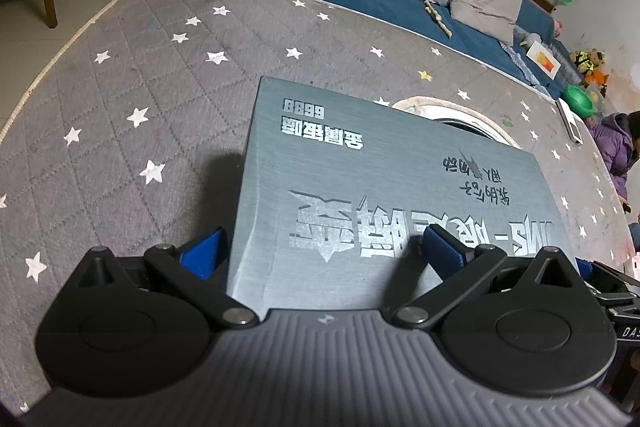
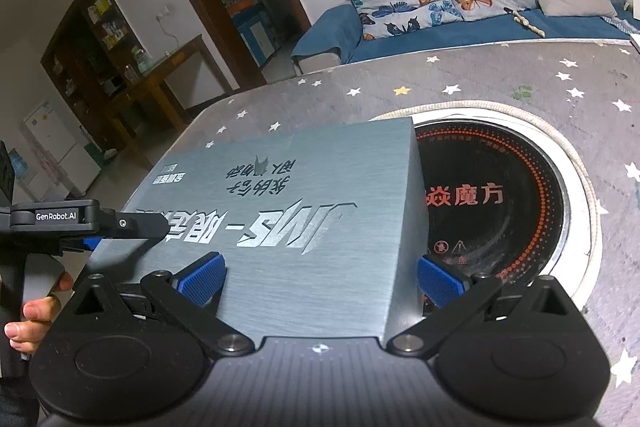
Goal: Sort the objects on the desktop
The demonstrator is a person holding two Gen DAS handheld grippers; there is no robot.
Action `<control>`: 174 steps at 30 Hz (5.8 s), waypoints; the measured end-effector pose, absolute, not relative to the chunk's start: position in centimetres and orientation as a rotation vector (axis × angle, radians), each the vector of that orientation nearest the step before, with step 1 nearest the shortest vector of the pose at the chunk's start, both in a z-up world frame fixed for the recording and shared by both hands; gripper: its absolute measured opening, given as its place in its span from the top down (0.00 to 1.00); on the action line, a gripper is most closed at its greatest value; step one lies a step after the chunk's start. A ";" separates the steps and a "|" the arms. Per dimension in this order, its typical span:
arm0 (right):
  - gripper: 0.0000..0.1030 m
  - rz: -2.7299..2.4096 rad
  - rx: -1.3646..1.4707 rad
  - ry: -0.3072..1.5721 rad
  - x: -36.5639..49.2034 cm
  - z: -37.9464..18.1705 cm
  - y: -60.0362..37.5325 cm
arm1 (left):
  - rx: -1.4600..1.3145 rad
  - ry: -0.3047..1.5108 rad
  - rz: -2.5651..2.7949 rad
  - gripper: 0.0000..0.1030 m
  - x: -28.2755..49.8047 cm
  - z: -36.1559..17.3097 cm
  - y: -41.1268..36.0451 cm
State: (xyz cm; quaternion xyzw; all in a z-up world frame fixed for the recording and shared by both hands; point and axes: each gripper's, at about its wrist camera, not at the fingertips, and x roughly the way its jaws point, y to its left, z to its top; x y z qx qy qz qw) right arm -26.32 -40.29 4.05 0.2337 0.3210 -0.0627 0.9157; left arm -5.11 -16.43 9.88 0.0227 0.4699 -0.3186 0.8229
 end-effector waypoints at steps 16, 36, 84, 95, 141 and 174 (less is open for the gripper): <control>0.00 -0.124 0.479 0.651 -26.5 3.6 -40.3 | 0.045 0.989 -0.674 0.00 -5.0 9.4 -16.3; 0.00 -0.121 0.464 0.652 -26.4 3.5 -40.4 | 0.045 0.978 -0.675 0.00 -5.0 9.4 -16.2; 0.00 -0.139 0.412 0.640 -26.7 3.8 -39.7 | 0.091 0.901 -0.683 0.00 -6.0 9.3 -15.4; 0.00 -0.143 0.394 0.638 -26.8 4.0 -39.4 | 0.099 0.888 -0.683 0.00 -6.4 9.4 -15.1; 0.00 -0.211 0.302 0.617 -28.7 4.7 -37.8 | 0.155 0.808 -0.681 0.00 -9.1 10.2 -13.7; 0.00 -0.296 0.208 0.583 -32.8 5.1 -36.0 | 0.164 0.737 -0.641 0.00 -13.3 10.6 -11.0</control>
